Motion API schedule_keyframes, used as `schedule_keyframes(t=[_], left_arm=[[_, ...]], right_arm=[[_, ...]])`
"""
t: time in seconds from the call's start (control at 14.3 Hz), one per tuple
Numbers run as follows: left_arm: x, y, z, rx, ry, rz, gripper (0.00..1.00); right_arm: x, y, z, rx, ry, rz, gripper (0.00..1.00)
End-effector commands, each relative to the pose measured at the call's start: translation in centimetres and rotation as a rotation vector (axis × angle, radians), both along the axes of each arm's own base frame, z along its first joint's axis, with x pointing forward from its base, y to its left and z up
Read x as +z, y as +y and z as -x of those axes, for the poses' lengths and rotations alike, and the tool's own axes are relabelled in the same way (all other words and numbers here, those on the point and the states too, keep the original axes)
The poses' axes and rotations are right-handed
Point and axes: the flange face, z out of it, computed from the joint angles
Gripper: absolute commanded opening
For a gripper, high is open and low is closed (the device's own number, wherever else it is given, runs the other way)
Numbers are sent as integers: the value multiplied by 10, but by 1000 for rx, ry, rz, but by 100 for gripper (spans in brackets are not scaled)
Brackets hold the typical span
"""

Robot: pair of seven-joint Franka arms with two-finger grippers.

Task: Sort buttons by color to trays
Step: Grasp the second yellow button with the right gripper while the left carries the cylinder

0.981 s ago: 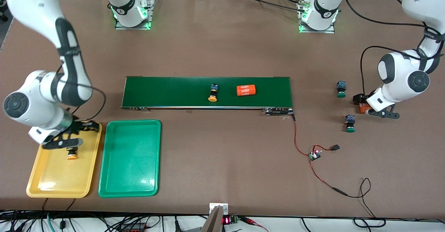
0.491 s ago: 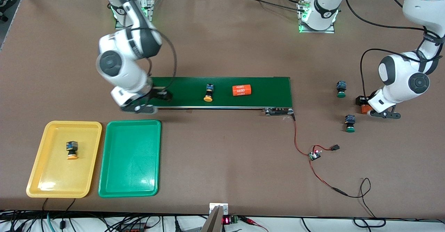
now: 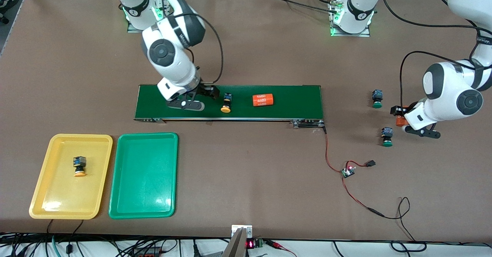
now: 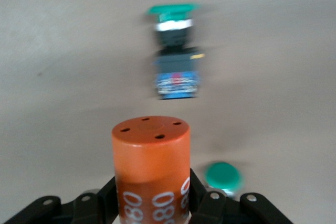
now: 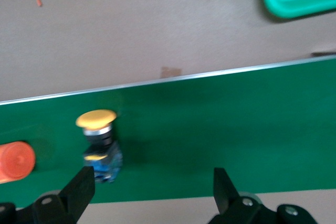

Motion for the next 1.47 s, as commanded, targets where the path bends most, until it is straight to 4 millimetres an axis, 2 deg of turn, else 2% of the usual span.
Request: schedule_keyframes(t=[0.0, 0.21, 0.49, 0.63, 0.7, 0.77, 0.91, 1.05, 1.12, 1.19, 1.26, 1.4], left_arm=[[34, -65, -16, -105, 65, 54, 17], [38, -148, -12, -295, 70, 120, 17], [42, -225, 0, -525, 42, 198, 17], [38, -265, 10, -671, 22, 247, 15], [40, -283, 14, -743, 1, 268, 14], [42, -303, 18, -811, -26, 289, 13], [43, -335, 25, -911, -68, 315, 14], [36, -365, 37, -981, -73, 333, 13], [28, -380, 48, -1010, -82, 337, 13], [24, -388, 53, -1032, -111, 339, 13], [17, -396, 61, -1079, -130, 350, 13], [8, -399, 68, -1137, -151, 365, 13]], right_arm=[[-11, 23, 16, -39, -21, 9, 100], [-29, 32, 18, -59, -40, 38, 100], [-58, 39, 20, -49, -42, 38, 100], [-71, 42, 21, -46, -42, 38, 99], [-74, 43, 23, -36, -44, 43, 87], [-75, 42, 23, -25, -49, 53, 67], [-76, 38, 21, -18, -50, 61, 34], [-74, 34, 17, -7, -53, 60, 12], [-68, 30, 12, -3, -64, 57, 9], [-58, 18, 1, -16, -76, 64, 5], [-43, 10, -9, 1, -85, 66, 5], [-19, -29, -40, 43, -60, 100, 5]])
